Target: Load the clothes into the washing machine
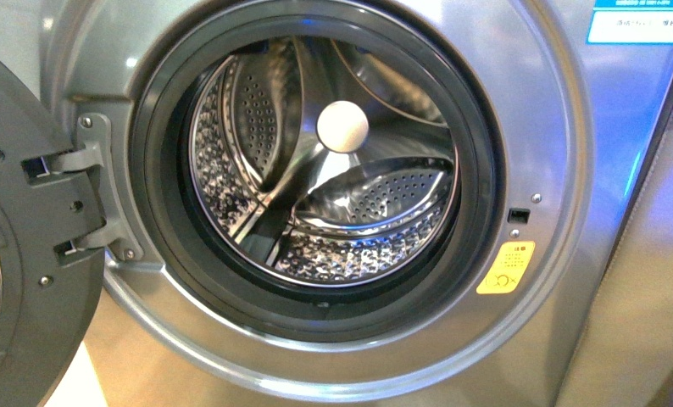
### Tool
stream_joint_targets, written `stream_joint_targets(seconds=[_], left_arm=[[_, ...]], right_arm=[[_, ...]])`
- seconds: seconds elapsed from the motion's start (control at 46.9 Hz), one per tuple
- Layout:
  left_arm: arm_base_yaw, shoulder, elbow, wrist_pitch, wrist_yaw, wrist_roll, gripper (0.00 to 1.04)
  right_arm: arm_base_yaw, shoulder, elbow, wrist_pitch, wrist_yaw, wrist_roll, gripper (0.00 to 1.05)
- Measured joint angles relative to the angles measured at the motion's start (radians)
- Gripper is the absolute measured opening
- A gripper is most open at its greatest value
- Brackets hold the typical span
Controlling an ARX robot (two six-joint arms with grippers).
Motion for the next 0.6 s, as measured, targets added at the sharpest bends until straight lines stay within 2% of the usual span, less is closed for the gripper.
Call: stream_joint_targets(seconds=[0.064, 0.299, 0.597], left_arm=[[0.0, 0.0, 0.0, 0.0, 0.0, 0.0, 0.98], [0.0, 0.0, 0.0, 0.0, 0.0, 0.0, 0.98], [0.0, 0.0, 0.0, 0.0, 0.0, 0.0, 0.98]], right_arm=[[0.0, -0.053, -0.039, 0.025, -0.017, 0.018, 0.1], [0.027, -0.492, -0.298, 0.126, -0.231, 0.154, 0.09], [0.046, -1.027, -0.483, 0.183, -0.409, 0.288, 0.09]])
